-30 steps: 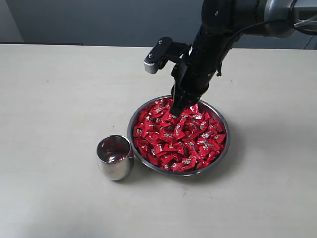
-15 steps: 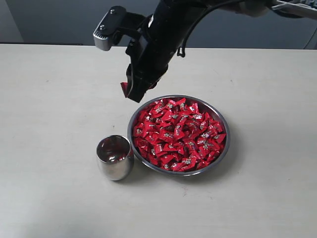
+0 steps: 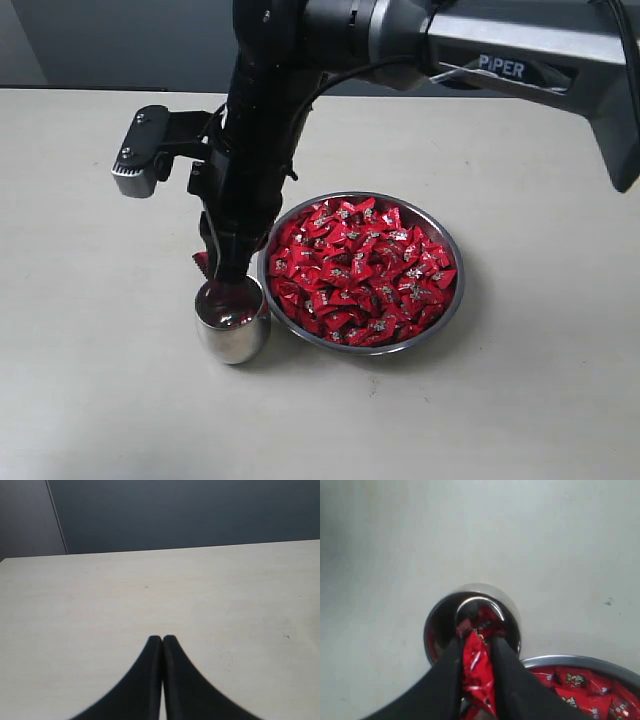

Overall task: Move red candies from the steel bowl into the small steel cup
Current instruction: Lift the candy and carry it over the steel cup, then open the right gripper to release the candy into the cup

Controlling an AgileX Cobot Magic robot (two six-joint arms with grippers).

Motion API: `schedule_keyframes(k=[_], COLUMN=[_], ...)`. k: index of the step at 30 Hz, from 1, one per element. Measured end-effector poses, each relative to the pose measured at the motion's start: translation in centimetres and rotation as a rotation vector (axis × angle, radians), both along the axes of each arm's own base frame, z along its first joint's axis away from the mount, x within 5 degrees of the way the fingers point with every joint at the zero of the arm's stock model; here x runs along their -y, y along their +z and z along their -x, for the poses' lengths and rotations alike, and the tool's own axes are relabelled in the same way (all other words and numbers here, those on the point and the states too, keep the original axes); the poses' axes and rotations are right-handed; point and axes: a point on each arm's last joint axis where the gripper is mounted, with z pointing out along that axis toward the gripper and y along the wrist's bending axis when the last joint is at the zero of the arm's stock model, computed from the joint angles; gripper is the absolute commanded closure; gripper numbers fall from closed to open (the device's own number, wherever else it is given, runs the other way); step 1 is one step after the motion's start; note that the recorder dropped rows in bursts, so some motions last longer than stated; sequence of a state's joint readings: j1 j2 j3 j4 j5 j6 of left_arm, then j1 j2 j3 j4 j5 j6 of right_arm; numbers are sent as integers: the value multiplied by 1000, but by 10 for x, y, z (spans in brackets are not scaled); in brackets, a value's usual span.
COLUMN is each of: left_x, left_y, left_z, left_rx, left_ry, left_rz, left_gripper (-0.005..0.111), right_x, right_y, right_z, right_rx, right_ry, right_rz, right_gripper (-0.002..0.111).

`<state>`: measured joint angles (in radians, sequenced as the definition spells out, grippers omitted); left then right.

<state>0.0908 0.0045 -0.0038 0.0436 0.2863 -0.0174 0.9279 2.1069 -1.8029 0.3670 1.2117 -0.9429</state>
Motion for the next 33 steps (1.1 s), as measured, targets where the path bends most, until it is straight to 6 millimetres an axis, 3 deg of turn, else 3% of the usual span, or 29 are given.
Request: schedule_keyframes(k=[13, 15, 18, 20, 27, 29, 32, 33], left_x=[0, 0, 0, 0, 0, 0, 0, 0], left_y=[0, 0, 0, 0, 0, 0, 0, 0], left_z=[0, 0, 0, 0, 0, 0, 0, 0], left_rx=[0, 0, 0, 0, 0, 0, 0, 0], left_ry=[0, 0, 0, 0, 0, 0, 0, 0], left_rz=[0, 0, 0, 0, 0, 0, 0, 0], left_gripper=[106, 106, 106, 106, 106, 106, 106, 106], right_x=[-6, -7, -7, -7, -7, -6, -4, -4], right_y=[-21, -21, -21, -21, -21, -21, -19, -17], right_z=[3, 2, 2, 2, 2, 0, -2, -3], right_rx=[11, 16, 15, 14, 9, 21, 57, 72], right_ry=[34, 25, 16, 13, -12, -19, -33, -35], right_rz=[65, 58, 58, 59, 63, 75, 85, 83], right_gripper=[109, 102, 72, 69, 70, 81, 108, 108])
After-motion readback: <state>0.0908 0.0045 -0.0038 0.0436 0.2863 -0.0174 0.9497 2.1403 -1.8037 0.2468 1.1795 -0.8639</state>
